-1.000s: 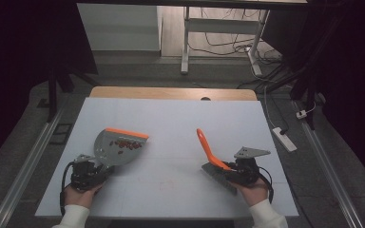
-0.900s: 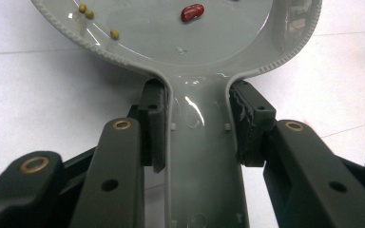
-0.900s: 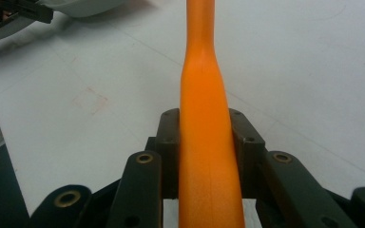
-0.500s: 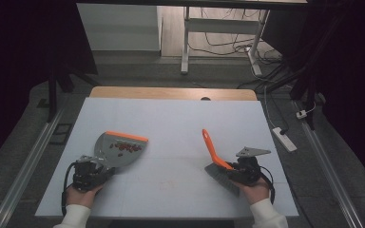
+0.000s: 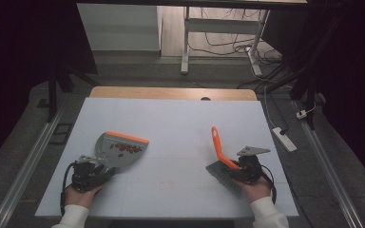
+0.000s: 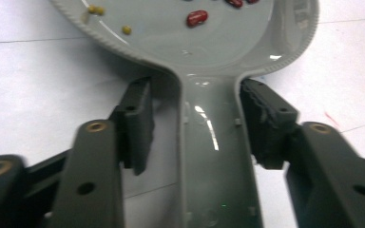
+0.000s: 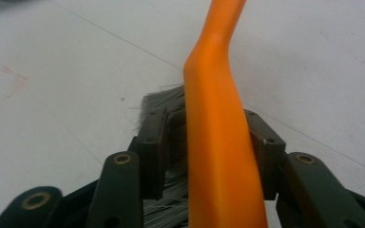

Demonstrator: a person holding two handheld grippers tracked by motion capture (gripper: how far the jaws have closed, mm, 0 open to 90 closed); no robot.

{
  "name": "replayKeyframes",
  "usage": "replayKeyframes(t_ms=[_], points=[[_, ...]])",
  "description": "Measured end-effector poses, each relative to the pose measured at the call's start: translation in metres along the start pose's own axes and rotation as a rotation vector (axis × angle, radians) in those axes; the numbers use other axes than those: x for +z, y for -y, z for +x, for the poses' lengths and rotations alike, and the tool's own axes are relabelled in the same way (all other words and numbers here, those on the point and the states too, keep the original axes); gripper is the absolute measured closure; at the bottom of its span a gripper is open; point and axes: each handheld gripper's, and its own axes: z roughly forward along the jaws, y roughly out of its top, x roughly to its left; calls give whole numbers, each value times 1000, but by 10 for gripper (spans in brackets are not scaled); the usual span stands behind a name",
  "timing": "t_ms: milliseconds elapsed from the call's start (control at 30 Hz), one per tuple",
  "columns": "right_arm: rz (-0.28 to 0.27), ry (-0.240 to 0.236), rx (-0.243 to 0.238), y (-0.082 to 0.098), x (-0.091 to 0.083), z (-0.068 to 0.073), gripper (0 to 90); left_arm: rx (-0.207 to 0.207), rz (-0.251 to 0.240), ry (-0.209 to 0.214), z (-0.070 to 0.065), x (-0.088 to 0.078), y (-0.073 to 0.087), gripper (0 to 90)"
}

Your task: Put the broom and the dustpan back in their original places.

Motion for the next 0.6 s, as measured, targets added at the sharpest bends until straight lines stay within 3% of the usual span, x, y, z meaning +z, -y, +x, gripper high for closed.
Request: replayKeyframes(t_ms=[233, 600], points=[[17, 31, 14, 1, 4, -5, 483, 23, -31, -25, -1, -6, 0, 338], [61, 61, 22, 1, 9, -9, 402, 43, -53, 1, 1, -12, -1, 324]])
